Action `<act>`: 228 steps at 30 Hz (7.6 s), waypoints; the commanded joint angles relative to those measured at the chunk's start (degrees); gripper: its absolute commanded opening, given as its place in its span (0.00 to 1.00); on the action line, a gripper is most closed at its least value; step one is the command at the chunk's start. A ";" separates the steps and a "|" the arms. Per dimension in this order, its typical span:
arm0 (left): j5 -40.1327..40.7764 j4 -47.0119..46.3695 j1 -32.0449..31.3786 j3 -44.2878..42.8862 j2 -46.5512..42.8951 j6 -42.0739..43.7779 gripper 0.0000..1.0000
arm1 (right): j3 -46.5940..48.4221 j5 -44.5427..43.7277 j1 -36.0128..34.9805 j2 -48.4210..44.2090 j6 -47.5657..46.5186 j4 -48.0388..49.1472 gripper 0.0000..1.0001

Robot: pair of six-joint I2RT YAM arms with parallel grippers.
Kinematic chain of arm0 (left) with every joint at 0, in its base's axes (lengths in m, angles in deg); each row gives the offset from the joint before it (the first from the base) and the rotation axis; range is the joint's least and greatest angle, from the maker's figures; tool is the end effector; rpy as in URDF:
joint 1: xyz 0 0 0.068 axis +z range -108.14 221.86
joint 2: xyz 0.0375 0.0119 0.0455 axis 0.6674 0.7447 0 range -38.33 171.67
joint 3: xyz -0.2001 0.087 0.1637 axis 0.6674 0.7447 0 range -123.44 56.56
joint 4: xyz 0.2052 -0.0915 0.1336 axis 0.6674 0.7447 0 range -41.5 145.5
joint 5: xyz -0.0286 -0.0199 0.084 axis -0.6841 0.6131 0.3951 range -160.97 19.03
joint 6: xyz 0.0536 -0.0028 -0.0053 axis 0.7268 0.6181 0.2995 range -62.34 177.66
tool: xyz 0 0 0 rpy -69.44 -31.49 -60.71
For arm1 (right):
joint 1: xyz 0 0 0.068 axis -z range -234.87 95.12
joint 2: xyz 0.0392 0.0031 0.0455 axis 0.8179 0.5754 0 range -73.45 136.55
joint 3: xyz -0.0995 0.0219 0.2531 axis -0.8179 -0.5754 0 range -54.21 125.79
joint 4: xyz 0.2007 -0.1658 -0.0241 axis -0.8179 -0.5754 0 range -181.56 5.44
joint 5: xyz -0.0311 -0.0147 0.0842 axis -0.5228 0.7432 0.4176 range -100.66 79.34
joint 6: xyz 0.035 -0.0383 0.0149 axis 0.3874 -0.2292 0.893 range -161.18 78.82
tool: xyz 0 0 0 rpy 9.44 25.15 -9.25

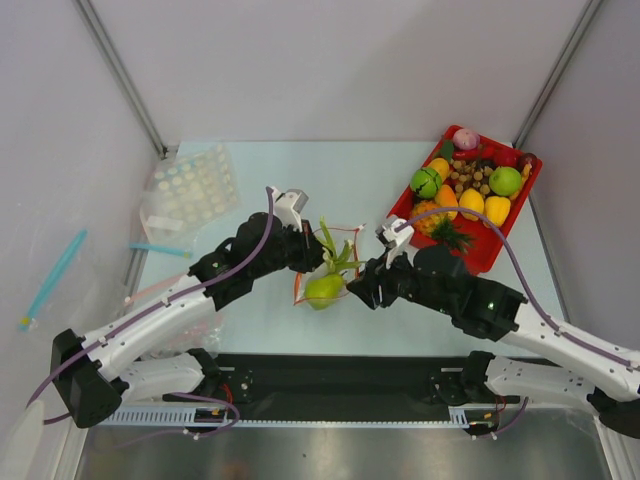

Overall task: Place the food in the zip-top bag and seal the zipper
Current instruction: Adjust the fake fruit in the zipper food storage bag.

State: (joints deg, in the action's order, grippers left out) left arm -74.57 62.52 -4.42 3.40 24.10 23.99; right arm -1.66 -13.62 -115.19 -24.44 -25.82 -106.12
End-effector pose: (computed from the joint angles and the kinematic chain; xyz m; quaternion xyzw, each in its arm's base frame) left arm 0.1711 -0.1821 0.3240 0.1089 0.8279 -0.3731 0.4043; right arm 0.0967 0.1658 0.3539 -0.2952 0.7532 0.3438 0.4768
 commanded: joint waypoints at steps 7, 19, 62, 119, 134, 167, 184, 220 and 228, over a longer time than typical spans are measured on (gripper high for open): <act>-1.76 -5.58 0.49 0.17 -1.18 -0.17 0.02 | -1.05 -3.18 0.11 -8.22 0.46 4.77 0.49; -14.23 -6.64 0.14 -2.29 3.74 4.75 0.01 | -1.67 -15.14 2.92 -12.71 -4.53 2.32 0.60; -16.26 31.76 -2.24 -22.33 0.85 16.52 0.09 | -23.81 33.98 19.88 -26.16 -17.20 30.87 0.80; -14.68 28.36 0.05 -22.51 -7.49 29.80 0.77 | -23.11 39.61 20.24 -1.20 -0.85 45.73 0.00; -7.15 19.03 -5.48 -13.02 -12.25 24.27 0.82 | -23.20 38.47 20.41 -1.73 -0.50 45.47 0.00; -2.91 12.43 -10.49 -10.21 0.67 22.60 0.63 | -24.61 40.32 21.20 -3.93 0.99 47.93 0.00; -2.12 -0.57 -12.69 -2.30 -0.12 19.87 0.52 | -25.48 40.75 21.64 -5.16 0.82 48.28 0.00; 4.83 -16.30 -19.29 12.30 16.57 22.16 0.00 | -30.58 33.81 27.44 -15.88 3.98 49.86 0.00; 4.03 -18.07 -19.20 15.02 18.16 20.75 0.00 | -30.85 33.02 29.81 -19.57 5.03 48.46 0.00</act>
State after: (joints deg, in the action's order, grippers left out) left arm -69.87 36.64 -23.59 15.00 39.73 44.53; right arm -34.71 21.35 -86.71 -41.03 -22.54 -67.30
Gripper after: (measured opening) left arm 0.201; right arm 0.058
